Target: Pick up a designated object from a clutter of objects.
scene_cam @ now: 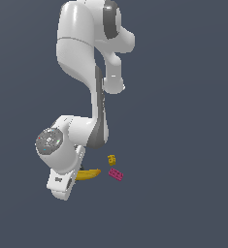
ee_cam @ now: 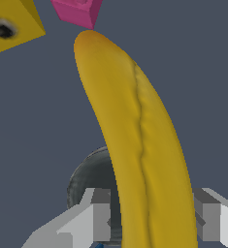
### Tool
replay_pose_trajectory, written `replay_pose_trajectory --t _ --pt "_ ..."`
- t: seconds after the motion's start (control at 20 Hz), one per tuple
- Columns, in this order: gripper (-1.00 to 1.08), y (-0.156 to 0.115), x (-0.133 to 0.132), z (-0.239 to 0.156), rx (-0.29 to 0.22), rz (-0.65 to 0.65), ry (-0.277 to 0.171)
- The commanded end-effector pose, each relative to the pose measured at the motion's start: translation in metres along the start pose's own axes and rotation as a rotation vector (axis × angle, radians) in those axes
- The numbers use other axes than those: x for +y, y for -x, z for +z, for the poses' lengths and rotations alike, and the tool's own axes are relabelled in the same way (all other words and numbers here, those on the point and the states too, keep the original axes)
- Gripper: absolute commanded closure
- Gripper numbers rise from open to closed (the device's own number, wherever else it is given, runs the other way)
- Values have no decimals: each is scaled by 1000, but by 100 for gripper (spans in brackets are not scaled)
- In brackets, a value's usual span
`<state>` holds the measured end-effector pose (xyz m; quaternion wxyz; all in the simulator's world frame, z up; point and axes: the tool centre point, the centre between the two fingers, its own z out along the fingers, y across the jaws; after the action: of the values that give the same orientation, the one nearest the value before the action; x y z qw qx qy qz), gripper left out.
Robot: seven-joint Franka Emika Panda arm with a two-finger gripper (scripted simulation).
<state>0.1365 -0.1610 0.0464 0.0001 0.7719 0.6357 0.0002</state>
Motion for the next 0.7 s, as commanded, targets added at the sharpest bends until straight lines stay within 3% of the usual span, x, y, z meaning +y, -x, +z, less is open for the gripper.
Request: replay_pose_trajectory --t 0.0,0.65 --pt "108 0 0 0 0 0 0" --pt "108 1 -3 -13 0 0 0"
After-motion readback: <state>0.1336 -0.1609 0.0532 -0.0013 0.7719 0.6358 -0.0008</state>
